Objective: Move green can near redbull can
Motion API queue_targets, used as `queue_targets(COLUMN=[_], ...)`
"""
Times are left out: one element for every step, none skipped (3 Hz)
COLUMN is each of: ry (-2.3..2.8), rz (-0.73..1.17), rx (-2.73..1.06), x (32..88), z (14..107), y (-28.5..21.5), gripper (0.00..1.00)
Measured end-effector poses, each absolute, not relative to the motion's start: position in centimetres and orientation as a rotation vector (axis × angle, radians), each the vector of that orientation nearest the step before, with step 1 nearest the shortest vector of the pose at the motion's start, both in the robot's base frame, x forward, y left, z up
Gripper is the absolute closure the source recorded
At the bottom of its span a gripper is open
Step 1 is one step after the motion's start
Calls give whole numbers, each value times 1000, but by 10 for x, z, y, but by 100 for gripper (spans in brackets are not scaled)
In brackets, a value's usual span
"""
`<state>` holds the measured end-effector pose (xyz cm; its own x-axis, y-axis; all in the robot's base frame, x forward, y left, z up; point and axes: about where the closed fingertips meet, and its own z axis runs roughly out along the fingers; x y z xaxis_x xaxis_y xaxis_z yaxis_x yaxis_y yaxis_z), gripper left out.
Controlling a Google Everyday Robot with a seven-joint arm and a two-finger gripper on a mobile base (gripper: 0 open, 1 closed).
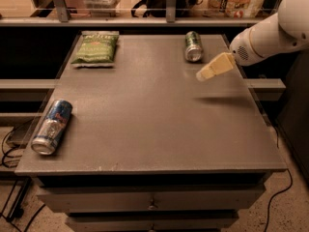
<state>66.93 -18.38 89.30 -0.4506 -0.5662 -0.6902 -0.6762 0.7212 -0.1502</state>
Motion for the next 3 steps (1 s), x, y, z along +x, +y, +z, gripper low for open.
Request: queue_targets(ry=[2172,2156,2119], rz=[188,219,270], rx=[-937,-923,-888], x=[669,679,702], z=[893,886,877], y=[-184,-169,-150], gripper=[0,0,0])
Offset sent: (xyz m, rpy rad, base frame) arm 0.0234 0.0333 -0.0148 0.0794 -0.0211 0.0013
